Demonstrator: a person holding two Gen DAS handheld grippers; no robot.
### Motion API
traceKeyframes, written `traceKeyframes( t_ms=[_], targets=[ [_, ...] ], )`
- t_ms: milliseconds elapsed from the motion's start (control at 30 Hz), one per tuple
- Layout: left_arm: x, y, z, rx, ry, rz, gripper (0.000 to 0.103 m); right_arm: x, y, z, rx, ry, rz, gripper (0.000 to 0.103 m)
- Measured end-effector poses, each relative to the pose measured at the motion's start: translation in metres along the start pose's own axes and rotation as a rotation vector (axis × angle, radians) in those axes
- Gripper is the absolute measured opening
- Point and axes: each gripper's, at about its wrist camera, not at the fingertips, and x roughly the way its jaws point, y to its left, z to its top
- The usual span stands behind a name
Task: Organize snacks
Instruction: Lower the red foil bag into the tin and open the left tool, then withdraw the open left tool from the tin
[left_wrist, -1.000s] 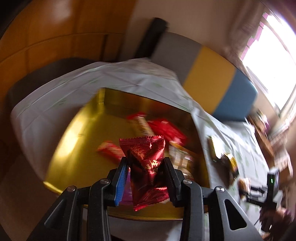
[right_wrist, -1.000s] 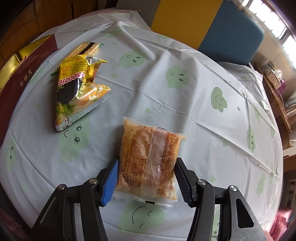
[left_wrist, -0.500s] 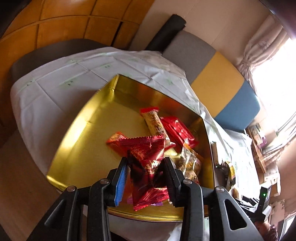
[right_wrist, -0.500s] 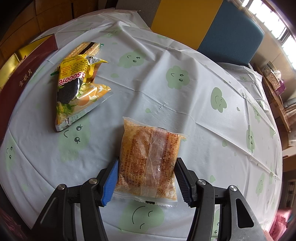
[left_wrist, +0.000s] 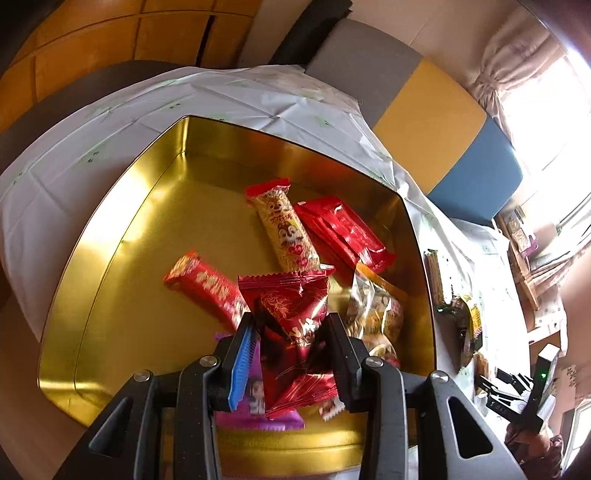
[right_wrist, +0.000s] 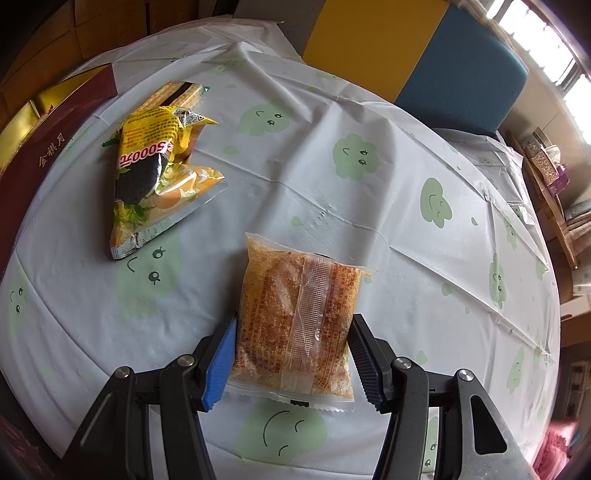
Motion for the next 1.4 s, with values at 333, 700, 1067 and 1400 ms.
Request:
traceKeyframes(
  t_ms=[333,700,1067,1400],
  targets=[
    [0.034,0.010,0.022,0.022,0.034,0.112,0.038,0.000,-0.001,0.000,-0.001,-0.002,0.001,0.059],
    [0.045,0.011,0.044,0.035,0.019,0.152,0.039,0.000,0.000,0.000,-0.004,-0.005,0.000,0.059],
    [0.022,0.013,0.039,0.028,-0.027,0.179,0.042,0.000,0.000,-0.001,-0.007,-0.008,-0.003,0.059],
    [-0.018,-0.002,0.009,0.133,-0.139,0.252,0.042,-0.001,0.001,-0.001,-0.014,-0.013,-0.015,0.059]
  ],
)
